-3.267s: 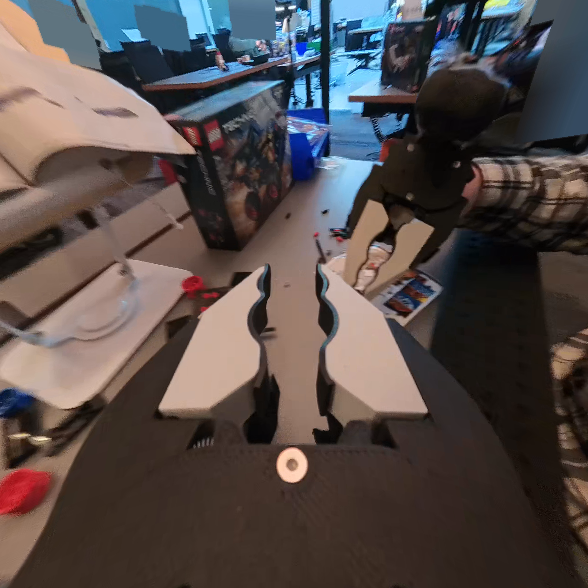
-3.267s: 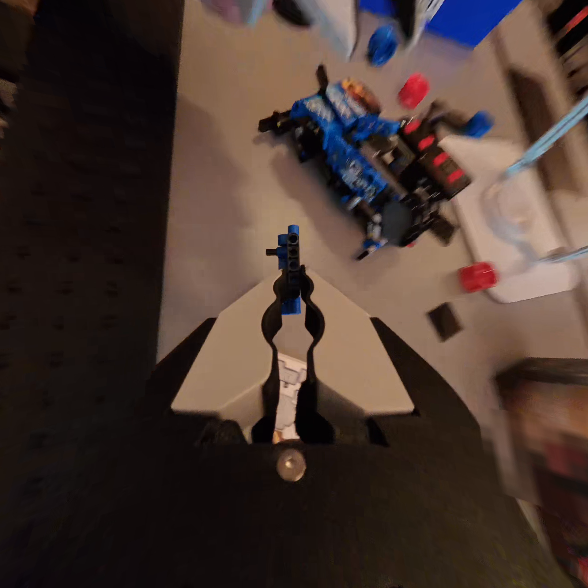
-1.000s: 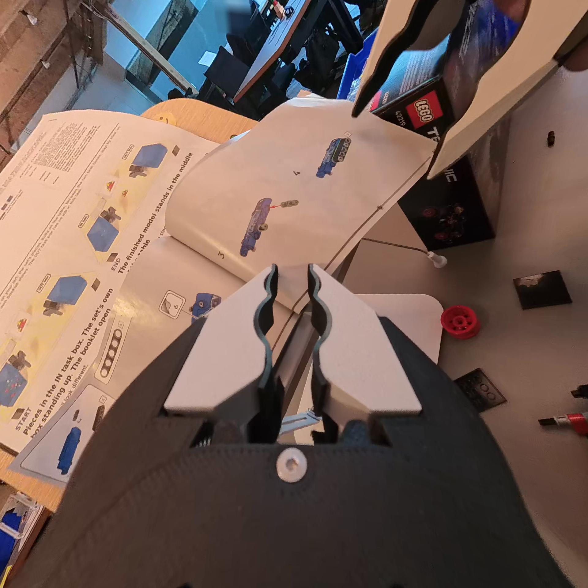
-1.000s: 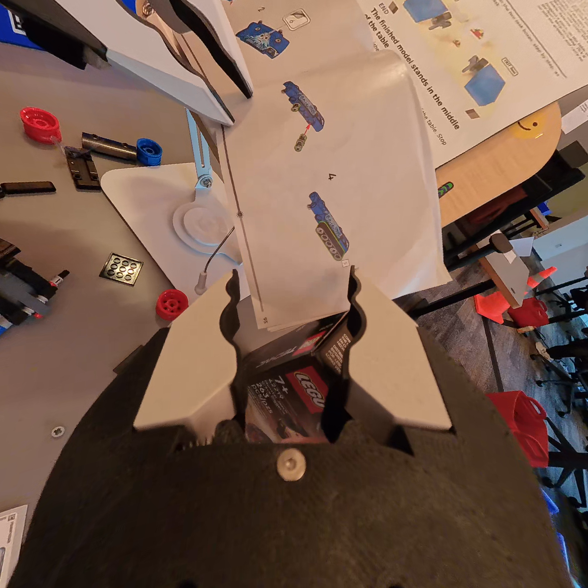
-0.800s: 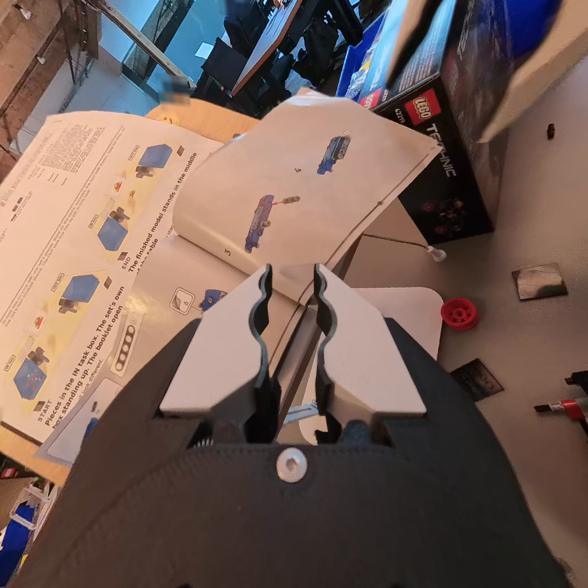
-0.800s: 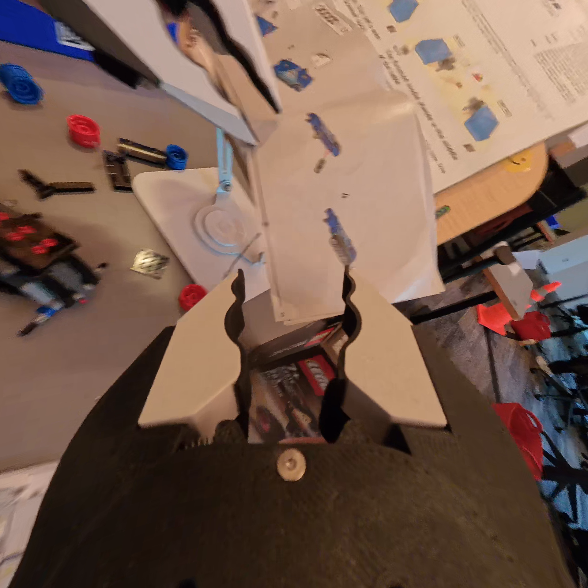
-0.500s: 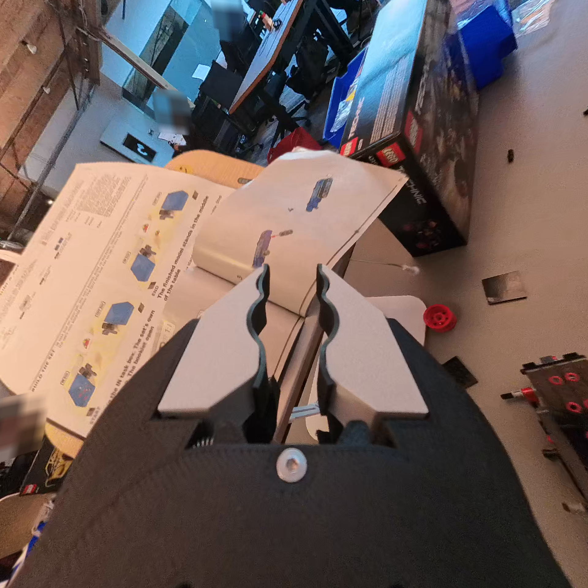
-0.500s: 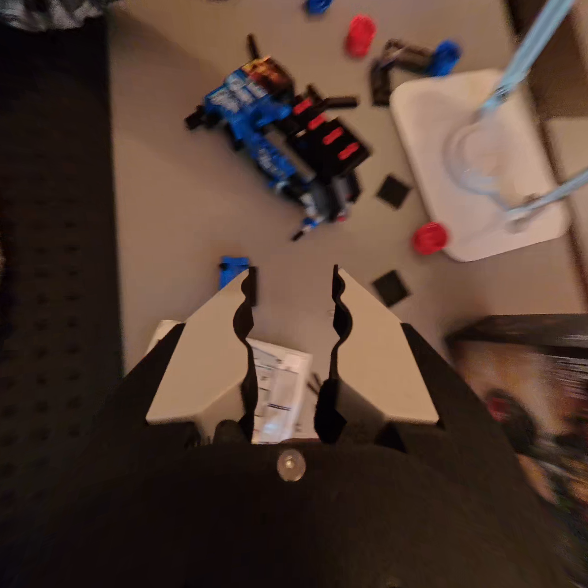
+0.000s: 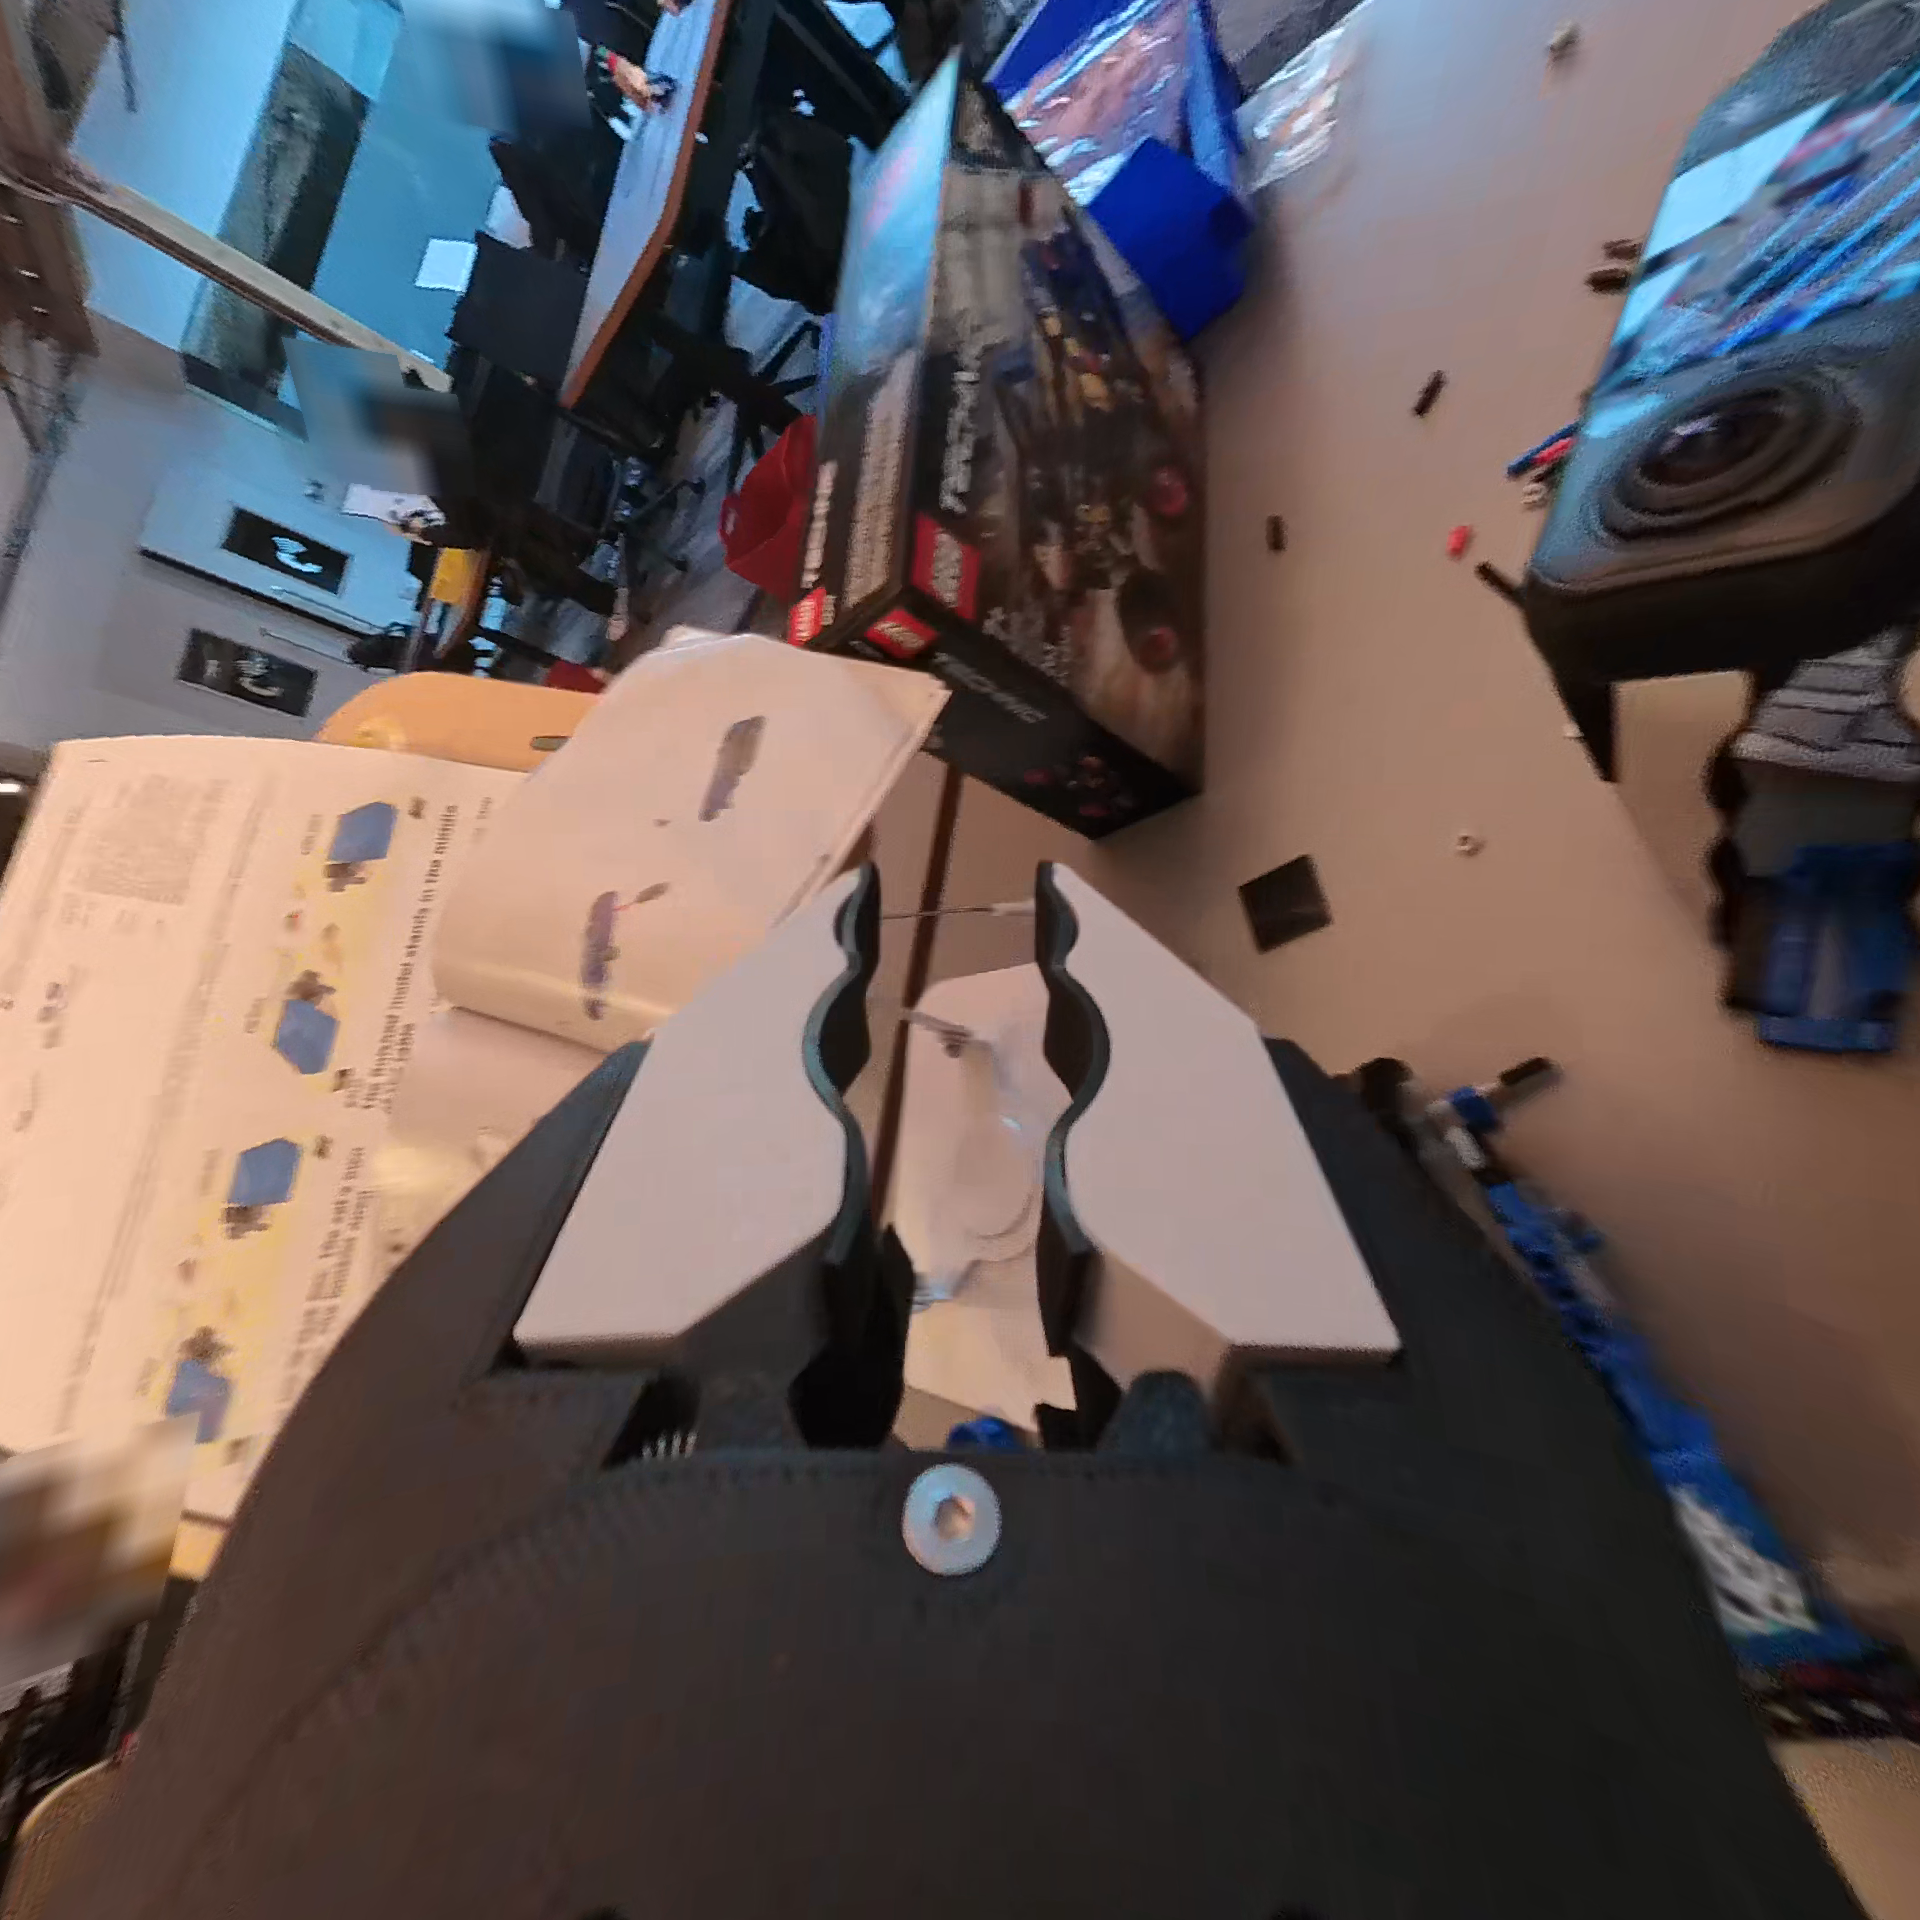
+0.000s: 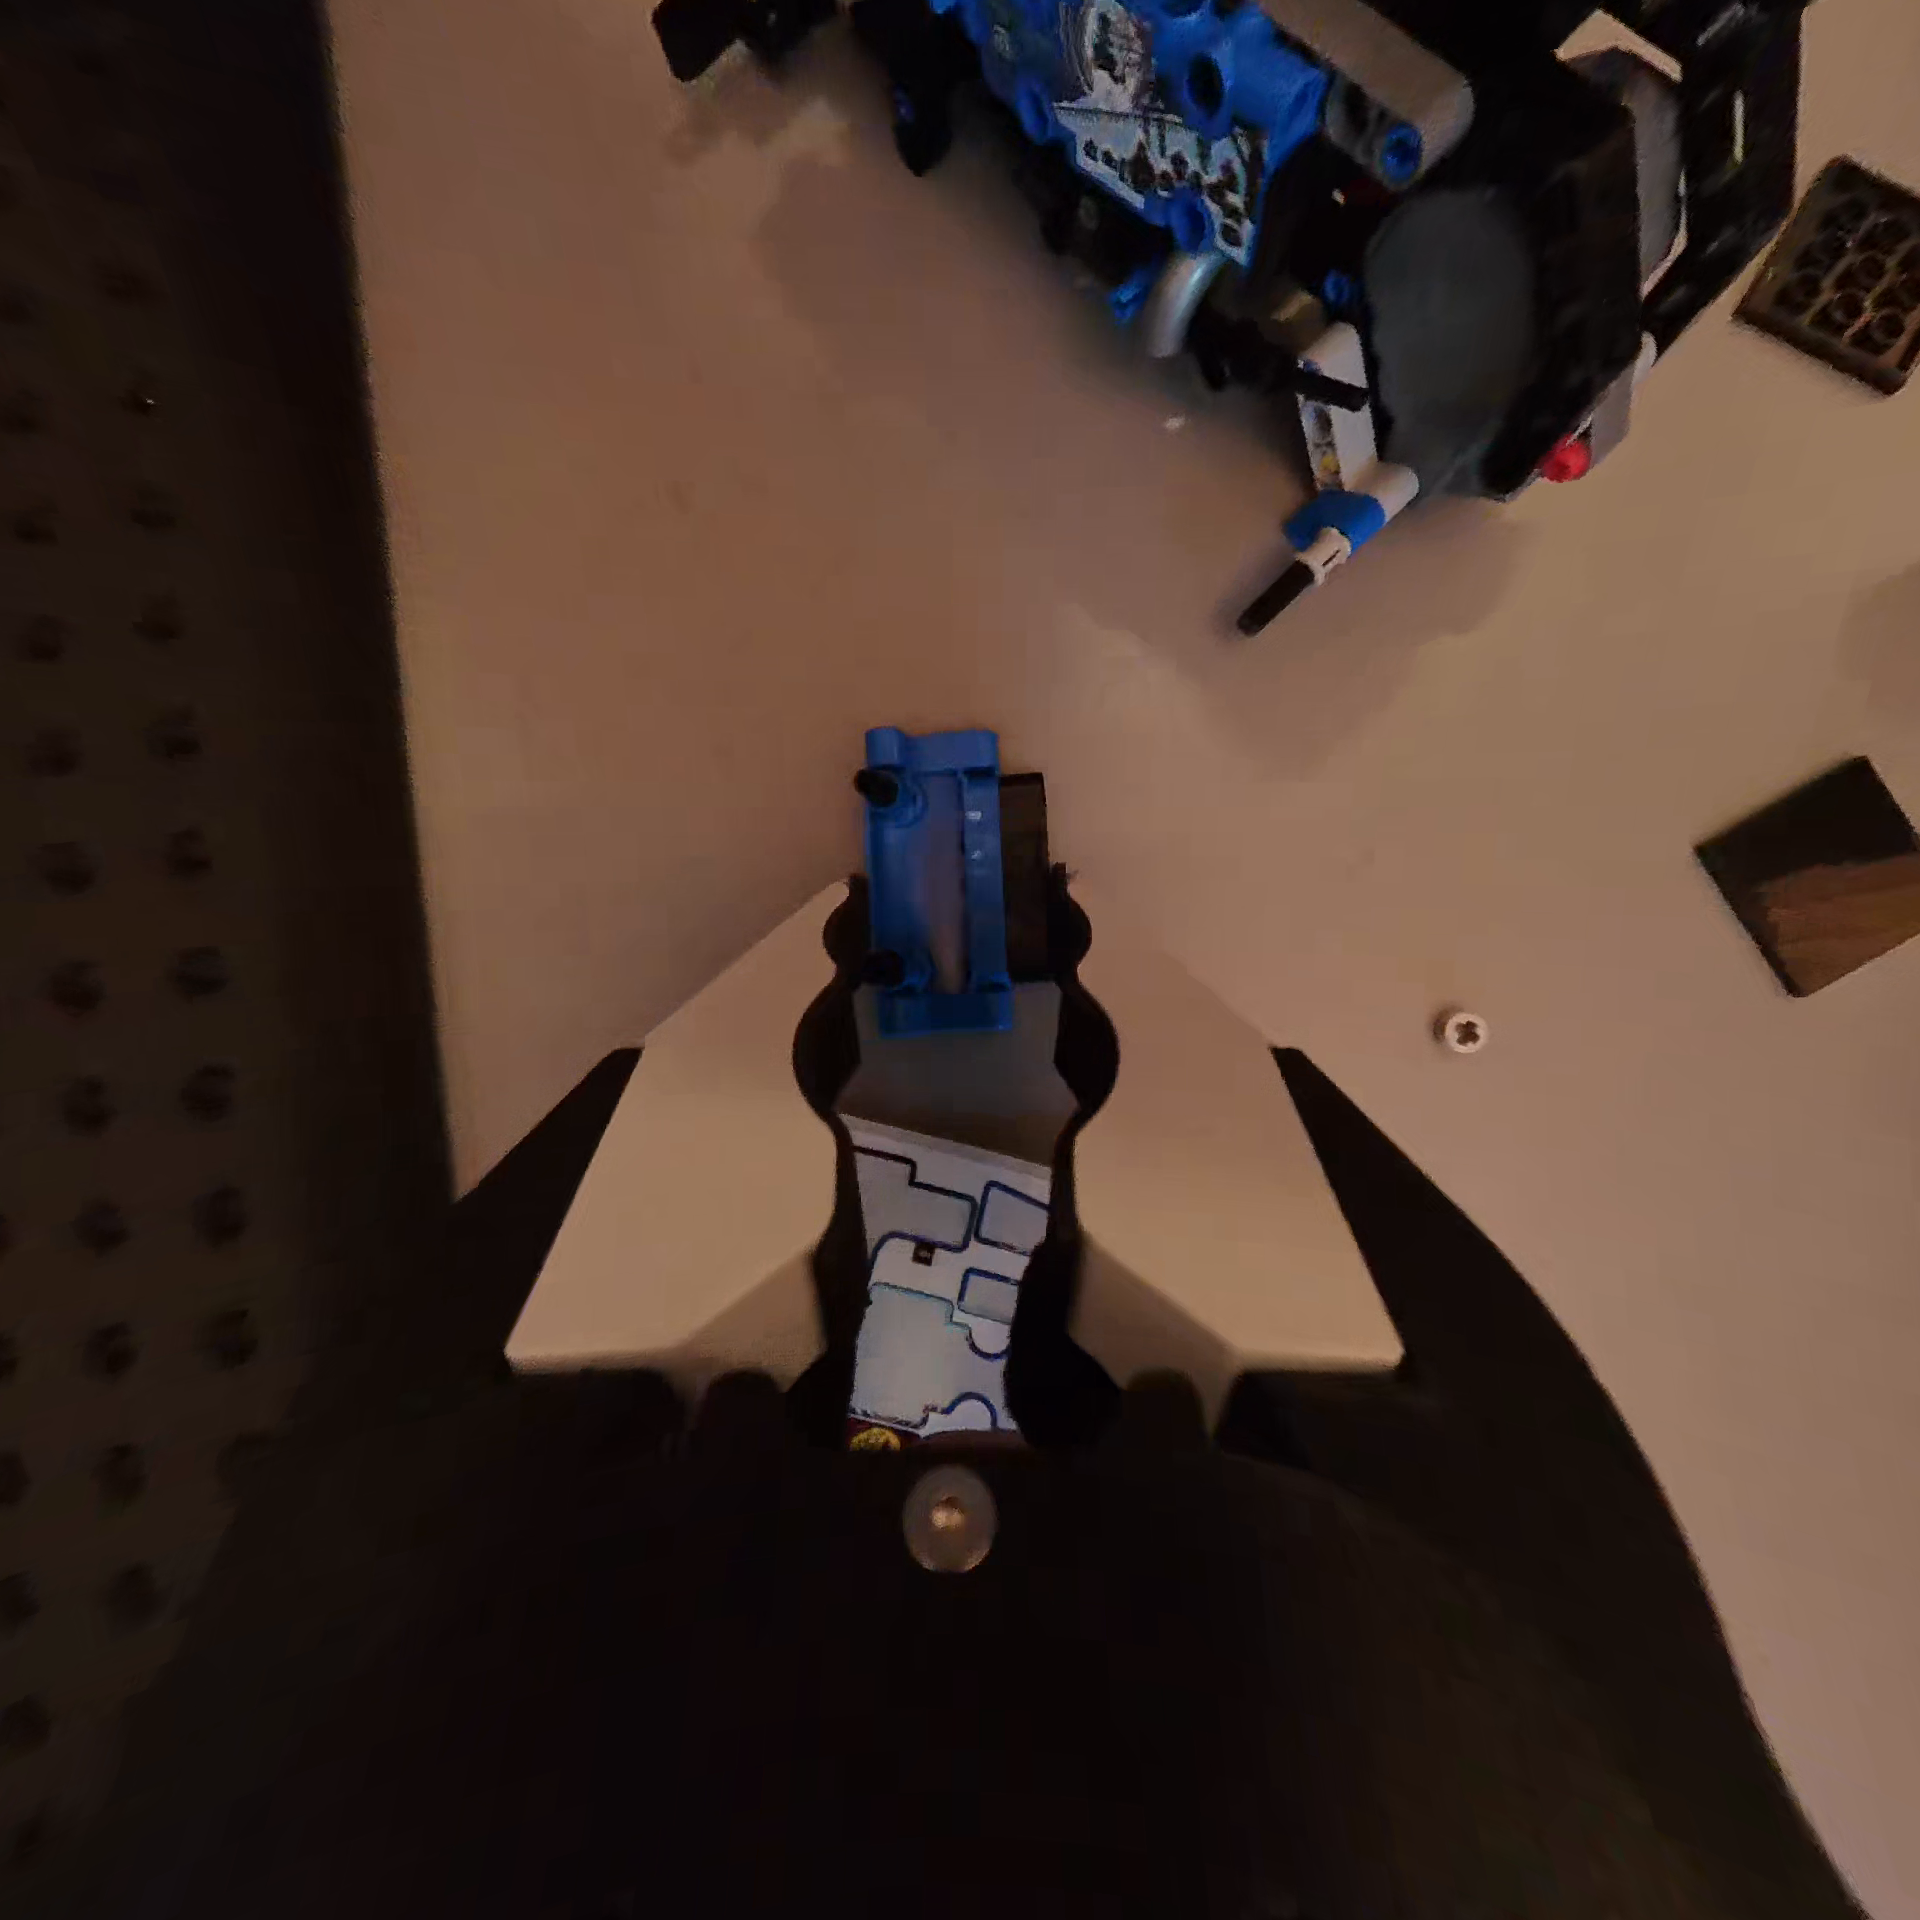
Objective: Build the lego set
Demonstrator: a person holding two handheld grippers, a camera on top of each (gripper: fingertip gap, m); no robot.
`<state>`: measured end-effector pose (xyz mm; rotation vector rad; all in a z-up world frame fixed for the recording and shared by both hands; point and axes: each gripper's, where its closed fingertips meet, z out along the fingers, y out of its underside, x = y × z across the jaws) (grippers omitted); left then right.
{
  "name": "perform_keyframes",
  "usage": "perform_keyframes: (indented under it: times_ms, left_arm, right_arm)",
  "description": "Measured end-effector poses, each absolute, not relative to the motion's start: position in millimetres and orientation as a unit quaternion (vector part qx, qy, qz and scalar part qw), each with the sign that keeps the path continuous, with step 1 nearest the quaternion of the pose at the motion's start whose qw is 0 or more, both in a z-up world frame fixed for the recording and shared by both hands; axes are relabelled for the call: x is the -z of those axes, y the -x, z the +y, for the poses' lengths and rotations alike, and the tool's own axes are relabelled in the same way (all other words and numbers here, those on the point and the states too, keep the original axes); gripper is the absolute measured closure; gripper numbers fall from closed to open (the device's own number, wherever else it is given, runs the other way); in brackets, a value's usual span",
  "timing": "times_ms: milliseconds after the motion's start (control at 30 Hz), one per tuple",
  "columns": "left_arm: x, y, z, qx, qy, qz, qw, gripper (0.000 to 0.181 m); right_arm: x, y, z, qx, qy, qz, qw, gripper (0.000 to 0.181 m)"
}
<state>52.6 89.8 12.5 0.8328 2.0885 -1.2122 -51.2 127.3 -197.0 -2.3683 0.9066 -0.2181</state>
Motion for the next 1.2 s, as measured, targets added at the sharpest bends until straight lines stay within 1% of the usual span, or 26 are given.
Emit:
perform_keyframes:
  times_ms: [133,200,267,300,333,433,500,567,667,800,833,1033,1100,1200]
  left_arm:
    - [18.4,-32.7,101.4,0.440,-0.303,0.808,0.247,0.152]
    - [33.5,-23.8,106.9,0.444,-0.281,0.825,0.211,0.152]
    - [51.0,-15.9,112.3,0.446,-0.247,0.845,0.161,0.149]
    - [60.8,-11.6,114.6,0.444,-0.230,0.856,0.133,0.141]
    - [66.7,-7.3,114.6,0.452,-0.219,0.857,0.116,0.136]
    - [83.2,2.4,112.5,0.462,-0.195,0.860,0.092,0.129]
    - [87.4,16.2,108.5,0.485,-0.177,0.856,0.039,0.129]
    - [90.0,21.1,104.3,0.496,-0.164,0.853,0.014,0.130]
    - [87.6,32.7,99.9,0.513,-0.156,0.844,-0.031,0.134]
    - [85.6,39.4,97.5,0.537,-0.145,0.828,-0.075,0.151]
    - [85.1,40.7,97.6,0.542,-0.146,0.824,-0.081,0.159]
    - [76.7,33.0,96.8,0.576,-0.152,0.801,-0.054,0.181]
    - [74.7,35.5,97.1,0.581,-0.154,0.797,-0.063,0.181]
    - [74.4,35.0,96.5,0.580,-0.162,0.797,-0.044,0.181]
  right_arm:
    - [191.4,50.2,127.3,0.127,0.888,0.323,0.302,0.149]
    - [180.5,45.3,124.1,0.165,0.881,0.312,0.314,0.149]
    - [158.9,34.9,117.9,0.237,0.866,0.296,0.326,0.149]
    - [147.3,31.0,115.0,0.271,0.858,0.287,0.329,0.149]
    - [134.4,27.3,112.4,0.309,0.847,0.275,0.334,0.149]
    - [102.5,18.2,99.0,0.418,0.810,0.256,0.324,0.148]
    - [89.6,15.7,93.3,0.471,0.788,0.242,0.313,0.148]
    - [83.4,15.3,91.6,0.506,0.775,0.228,0.303,0.148]
    - [76.7,17.2,97.7,0.546,0.764,0.192,0.287,0.148]
    - [71.3,17.0,99.2,0.578,0.750,0.174,0.271,0.148]
    - [70.5,17.1,98.3,0.580,0.748,0.173,0.272,0.148]
    - [65.0,18.0,95.8,0.596,0.735,0.171,0.276,0.148]
    - [63.8,18.8,96.2,0.595,0.732,0.171,0.285,0.148]
    - [63.7,18.9,95.4,0.599,0.731,0.169,0.280,0.148]
